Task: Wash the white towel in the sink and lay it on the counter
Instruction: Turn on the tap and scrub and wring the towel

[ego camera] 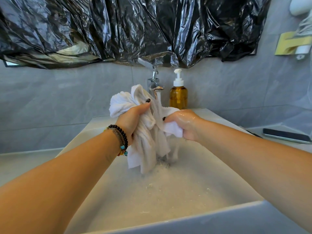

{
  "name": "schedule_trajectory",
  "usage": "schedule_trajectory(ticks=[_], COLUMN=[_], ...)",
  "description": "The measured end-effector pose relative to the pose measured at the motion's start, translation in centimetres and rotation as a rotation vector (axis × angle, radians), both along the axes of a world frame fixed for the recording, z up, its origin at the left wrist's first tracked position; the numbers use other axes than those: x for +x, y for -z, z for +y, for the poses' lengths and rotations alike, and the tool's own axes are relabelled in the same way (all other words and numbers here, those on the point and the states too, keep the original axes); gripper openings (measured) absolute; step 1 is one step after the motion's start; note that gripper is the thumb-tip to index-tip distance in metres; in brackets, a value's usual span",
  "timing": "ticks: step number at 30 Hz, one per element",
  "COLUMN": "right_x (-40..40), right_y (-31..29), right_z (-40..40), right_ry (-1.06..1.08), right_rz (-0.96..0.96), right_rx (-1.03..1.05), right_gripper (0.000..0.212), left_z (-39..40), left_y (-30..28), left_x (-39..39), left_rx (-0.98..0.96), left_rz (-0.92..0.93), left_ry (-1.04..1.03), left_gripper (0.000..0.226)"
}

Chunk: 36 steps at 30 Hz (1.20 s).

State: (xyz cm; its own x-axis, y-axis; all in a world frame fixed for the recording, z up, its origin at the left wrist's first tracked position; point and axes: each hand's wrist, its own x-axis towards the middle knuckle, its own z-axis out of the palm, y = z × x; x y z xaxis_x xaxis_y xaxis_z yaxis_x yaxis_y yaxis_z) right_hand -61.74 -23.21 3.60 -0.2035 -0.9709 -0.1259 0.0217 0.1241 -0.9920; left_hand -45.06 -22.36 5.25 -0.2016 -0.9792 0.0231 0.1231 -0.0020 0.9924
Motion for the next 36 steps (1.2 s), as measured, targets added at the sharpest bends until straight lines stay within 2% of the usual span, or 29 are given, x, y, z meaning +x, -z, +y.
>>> schedule_trajectory(ticks=[2,4,6,9,12,14,16,20,22,24,26,28,33,36], right_x=[0.2,0.7,1.5,3.0,4.4,5.4,5.6,4.8,3.6,3.0,2.9,2.9,3.5,4.0], right_y=[-0.1,0.0,-0.4,-1.6,-2.3,-2.4,-2.5,-4.0,-4.0,-3.0,-2.1,-2.0,-3.2,-2.4], right_z=[0.2,0.0,-0.2,0.0,-0.2,0.0,0.0,1.4,2.1,2.7,2.7,2.3,1.4,0.2], right_ry=[0.032,0.067,0.138,0.147,0.145,0.187,0.188,0.072,0.088,0.010,-0.045,-0.042,0.011,0.018], right_rz=[-0.030,-0.040,-0.023,0.144,0.196,0.247,0.148,0.118,0.110,0.035,-0.146,-0.186,-0.075,0.039], right_rx=[-0.009,-0.028,-0.036,-0.031,-0.061,-0.043,-0.017,0.090,0.176,0.346,0.414,0.371,0.221,0.186], right_gripper=[0.045,0.034,0.033,0.032,0.035,0.039,0.047,0.037,0.031,0.044,0.057,0.053,0.027,0.031], left_z=[-0.2,-0.4,-0.9,-1.0,-1.1,-1.2,-1.0,-0.2,0.2,0.4,0.4,0.4,0.1,-0.6], left_y=[0.1,0.0,-0.1,-0.4,-0.5,-0.7,-0.9,-0.9,-1.1,-1.2,-1.1,-0.9,-0.9,-0.7], left_x=[0.0,0.2,0.5,1.0,1.4,1.5,1.6,1.3,1.1,1.0,0.9,0.9,1.0,1.3], left_rx=[0.003,0.010,0.021,0.045,0.051,0.059,0.055,0.021,0.004,0.001,-0.006,-0.025,-0.022,-0.030], left_rz=[-0.022,-0.042,-0.044,-0.017,-0.015,0.005,0.049,0.176,0.219,0.256,0.271,0.269,0.217,0.170], left_ry=[-0.009,-0.040,-0.090,-0.128,-0.167,-0.182,-0.177,-0.112,-0.076,-0.059,-0.045,-0.020,-0.020,-0.089], left_gripper=[0.031,0.054,0.068,0.061,0.044,0.042,0.043,0.039,0.030,0.033,0.040,0.042,0.030,0.029])
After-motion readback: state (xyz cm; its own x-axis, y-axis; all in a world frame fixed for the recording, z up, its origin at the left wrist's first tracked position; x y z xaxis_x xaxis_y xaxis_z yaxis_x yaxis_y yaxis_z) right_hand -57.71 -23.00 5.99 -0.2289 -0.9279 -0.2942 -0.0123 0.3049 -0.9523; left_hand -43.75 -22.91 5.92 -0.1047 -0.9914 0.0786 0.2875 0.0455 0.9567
